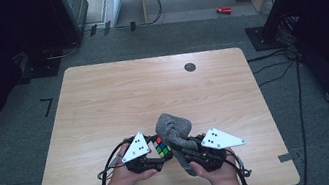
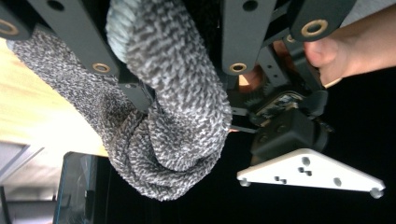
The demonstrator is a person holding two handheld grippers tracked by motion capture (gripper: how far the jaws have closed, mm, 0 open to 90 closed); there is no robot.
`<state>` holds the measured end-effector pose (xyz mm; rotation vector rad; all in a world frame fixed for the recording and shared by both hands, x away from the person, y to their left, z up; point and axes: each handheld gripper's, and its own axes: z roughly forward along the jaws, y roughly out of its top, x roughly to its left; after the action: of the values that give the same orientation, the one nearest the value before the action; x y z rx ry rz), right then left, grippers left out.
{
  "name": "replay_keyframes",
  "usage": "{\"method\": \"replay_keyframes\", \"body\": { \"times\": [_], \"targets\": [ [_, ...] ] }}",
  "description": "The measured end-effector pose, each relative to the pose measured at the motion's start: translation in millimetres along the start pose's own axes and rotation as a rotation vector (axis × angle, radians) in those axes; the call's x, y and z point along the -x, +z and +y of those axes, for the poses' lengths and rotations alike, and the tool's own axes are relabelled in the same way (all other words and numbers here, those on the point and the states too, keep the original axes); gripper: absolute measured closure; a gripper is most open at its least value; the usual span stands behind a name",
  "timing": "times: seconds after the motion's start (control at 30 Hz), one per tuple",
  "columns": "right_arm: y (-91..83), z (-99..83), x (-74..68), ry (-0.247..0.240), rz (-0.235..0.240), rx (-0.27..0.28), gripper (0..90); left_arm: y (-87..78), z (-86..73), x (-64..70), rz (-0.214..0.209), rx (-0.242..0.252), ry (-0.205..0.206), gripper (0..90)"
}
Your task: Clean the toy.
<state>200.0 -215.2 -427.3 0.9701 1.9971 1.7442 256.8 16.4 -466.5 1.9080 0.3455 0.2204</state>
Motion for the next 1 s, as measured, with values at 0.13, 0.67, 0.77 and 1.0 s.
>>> {"method": "replay_keyframes", "body": {
  "times": [0.13, 0.67, 0.77, 1.0],
  "targets": [
    [-0.6, -7.0, 16.3, 0.039, -0.039, -0.011, 70.5, -3.9, 0.1, -3.5, -0.004, 0.02, -0.018, 34.4],
    [-6.3, -18.0, 41.1, 0.102, -0.088, -0.023, 70.2, -16.4, 2.6, -14.6, 0.007, 0.097, -0.076, 34.4],
    [-3.7, -22.2, 42.5, 0.067, -0.054, -0.029, 70.1, -24.4, 4.1, -22.8, -0.005, 0.152, -0.139, 34.4],
    [17.5, -37.0, 27.1, -0.174, 0.033, -0.064, 69.8, -30.7, 5.5, -28.6, -0.034, 0.199, -0.203, 34.4]
  ]
}}
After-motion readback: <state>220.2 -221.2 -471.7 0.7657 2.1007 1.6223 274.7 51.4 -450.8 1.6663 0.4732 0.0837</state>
